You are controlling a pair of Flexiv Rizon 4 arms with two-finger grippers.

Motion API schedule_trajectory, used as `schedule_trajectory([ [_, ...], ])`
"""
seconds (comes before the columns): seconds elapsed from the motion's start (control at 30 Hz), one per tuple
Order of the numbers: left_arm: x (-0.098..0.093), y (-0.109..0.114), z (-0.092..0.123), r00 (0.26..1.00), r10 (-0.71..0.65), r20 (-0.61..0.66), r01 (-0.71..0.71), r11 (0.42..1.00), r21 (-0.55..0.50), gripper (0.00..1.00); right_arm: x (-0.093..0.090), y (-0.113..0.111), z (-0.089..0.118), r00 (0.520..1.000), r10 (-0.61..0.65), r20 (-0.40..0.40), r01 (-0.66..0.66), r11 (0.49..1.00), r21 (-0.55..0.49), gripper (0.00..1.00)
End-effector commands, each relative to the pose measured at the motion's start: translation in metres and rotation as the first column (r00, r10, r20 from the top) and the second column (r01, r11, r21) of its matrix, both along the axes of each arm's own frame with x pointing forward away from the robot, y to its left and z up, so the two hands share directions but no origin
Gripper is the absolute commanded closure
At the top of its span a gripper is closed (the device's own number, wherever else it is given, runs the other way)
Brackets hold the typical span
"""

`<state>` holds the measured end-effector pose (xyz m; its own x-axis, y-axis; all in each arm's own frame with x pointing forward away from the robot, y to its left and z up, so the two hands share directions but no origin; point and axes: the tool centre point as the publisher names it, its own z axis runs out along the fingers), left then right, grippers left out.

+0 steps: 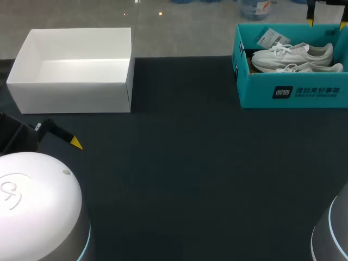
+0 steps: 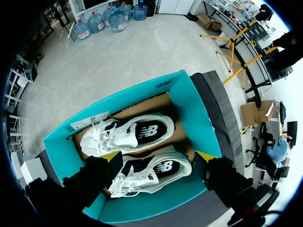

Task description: Take the shoe out of the shoebox, open the shoe tongue, remove and reinsert the insole, then place the shoe into the shoebox

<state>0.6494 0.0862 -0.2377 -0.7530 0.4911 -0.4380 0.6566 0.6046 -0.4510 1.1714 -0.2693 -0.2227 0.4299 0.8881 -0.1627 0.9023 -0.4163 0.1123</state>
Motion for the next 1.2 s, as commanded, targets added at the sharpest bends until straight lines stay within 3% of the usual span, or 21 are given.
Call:
schedule_trajectory([
  [0.03, 0.014, -0.001, 0.005, 1.0, 0.023, -0.008, -0.022, 0.999, 0.041, 0.0, -0.006, 0.001, -0.001, 1.0, 0.003, 0.027, -0.003, 1.0, -0.009, 0.0],
  [0.1, 0.041, -0.003, 0.008, 0.997, 0.073, 0.021, -0.075, 0.981, 0.181, 0.0, -0.006, 0.001, -0.001, 1.0, 0.003, 0.027, -0.003, 1.0, -0.009, 0.0],
  [0.2, 0.066, -0.007, 0.014, 0.994, 0.111, -0.022, -0.104, 0.973, 0.206, 0.0, -0.006, 0.001, -0.001, 1.0, 0.003, 0.027, -0.003, 1.0, -0.009, 0.0],
  [0.43, 0.1, -0.025, 0.01, 0.973, 0.197, -0.122, -0.166, 0.96, 0.224, 0.0, -0.006, 0.001, -0.001, 1.0, 0.003, 0.027, -0.003, 1.0, -0.009, 0.0],
  [0.57, 0.11, -0.035, 0.017, 0.946, 0.294, -0.134, -0.261, 0.941, 0.215, 0.0, -0.006, 0.001, -0.001, 1.0, 0.003, 0.027, -0.003, 1.0, -0.009, 0.0],
  [0.63, 0.109, -0.041, 0.034, 0.949, 0.302, -0.094, -0.292, 0.951, 0.104, 0.0, -0.006, 0.001, -0.001, 1.0, 0.003, 0.027, -0.003, 1.0, -0.009, 0.0],
  [0.67, 0.1, -0.049, 0.054, 0.978, 0.209, -0.009, -0.209, 0.976, -0.066, 0.0, -0.006, 0.001, -0.001, 1.0, 0.003, 0.027, -0.003, 1.0, -0.009, 0.0],
  [0.93, 0.1, -0.049, 0.054, 0.978, 0.209, -0.009, -0.209, 0.976, -0.066, 0.0, -0.006, 0.001, -0.001, 1.0, 0.003, 0.027, -0.003, 1.0, -0.009, 0.0],
  [1.0, 0.099, -0.05, 0.063, 0.949, 0.301, 0.094, -0.302, 0.953, -0.001, 0.0, -0.006, 0.001, -0.001, 1.0, 0.003, 0.027, -0.003, 1.0, -0.009, 0.0],
  [1.1, 0.109, -0.05, 0.073, 0.868, 0.494, 0.053, -0.496, 0.852, 0.169, 0.0, -0.006, 0.001, -0.001, 1.0, 0.003, 0.027, -0.003, 1.0, -0.009, 0.0],
  [1.13, 0.111, -0.05, 0.072, 0.849, 0.522, 0.081, -0.526, 0.824, 0.21, 0.0, -0.006, 0.001, -0.001, 1.0, 0.003, 0.027, -0.003, 1.0, -0.009, 0.0],
  [1.17, 0.116, -0.052, 0.069, 0.796, 0.585, 0.156, -0.605, 0.759, 0.24, 0.0, -0.006, 0.001, -0.001, 1.0, 0.003, 0.027, -0.003, 1.0, -0.009, 0.0],
  [1.2, 0.119, -0.052, 0.069, 0.783, 0.608, 0.132, -0.62, 0.742, 0.256, 0.0, -0.006, 0.001, -0.001, 1.0, 0.003, 0.027, -0.003, 1.0, -0.009, 0.0],
])
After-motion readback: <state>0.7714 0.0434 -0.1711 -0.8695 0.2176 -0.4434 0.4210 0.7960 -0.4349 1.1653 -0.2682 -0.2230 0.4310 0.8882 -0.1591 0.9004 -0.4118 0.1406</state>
